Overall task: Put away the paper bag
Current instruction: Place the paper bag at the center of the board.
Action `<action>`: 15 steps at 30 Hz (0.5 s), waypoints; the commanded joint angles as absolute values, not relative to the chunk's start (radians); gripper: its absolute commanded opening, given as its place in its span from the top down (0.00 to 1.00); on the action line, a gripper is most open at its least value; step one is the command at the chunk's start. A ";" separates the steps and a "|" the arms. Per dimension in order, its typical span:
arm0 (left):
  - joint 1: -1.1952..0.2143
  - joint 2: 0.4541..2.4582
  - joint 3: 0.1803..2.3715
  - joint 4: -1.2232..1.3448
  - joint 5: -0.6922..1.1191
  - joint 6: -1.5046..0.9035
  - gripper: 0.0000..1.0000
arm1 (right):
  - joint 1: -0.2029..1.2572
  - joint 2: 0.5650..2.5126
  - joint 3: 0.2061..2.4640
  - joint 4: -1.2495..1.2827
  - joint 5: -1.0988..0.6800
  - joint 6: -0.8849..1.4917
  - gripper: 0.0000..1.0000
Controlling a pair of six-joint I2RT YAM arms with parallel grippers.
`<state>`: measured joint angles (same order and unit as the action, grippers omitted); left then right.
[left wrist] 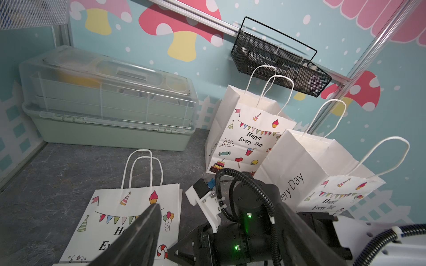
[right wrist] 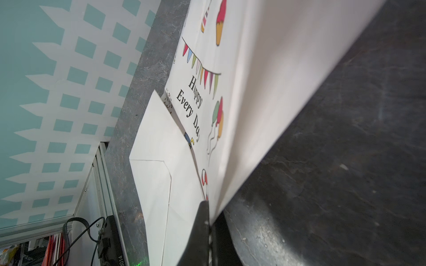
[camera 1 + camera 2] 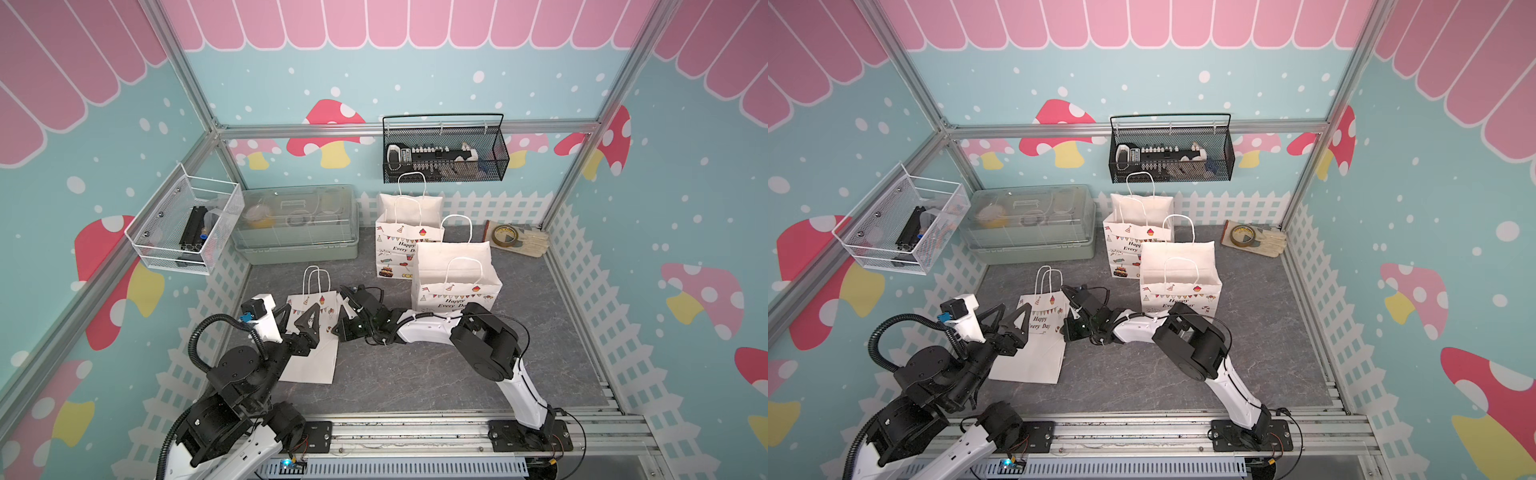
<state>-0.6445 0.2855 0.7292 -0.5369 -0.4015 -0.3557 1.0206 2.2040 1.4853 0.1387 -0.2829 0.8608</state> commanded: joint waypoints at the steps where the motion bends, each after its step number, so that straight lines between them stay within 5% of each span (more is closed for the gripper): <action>1: -0.649 0.293 0.747 -0.533 -0.411 -0.356 0.22 | 1.017 2.246 1.532 0.076 -0.300 0.828 1.00; 8: -0.649 0.294 0.752 -0.534 -0.411 -0.354 0.22 | 1.017 2.268 1.576 0.015 -0.305 0.798 1.00; 15: -0.649 0.298 0.756 -0.535 -0.410 -0.351 0.22 | 1.016 2.215 1.522 0.020 -0.245 0.790 0.51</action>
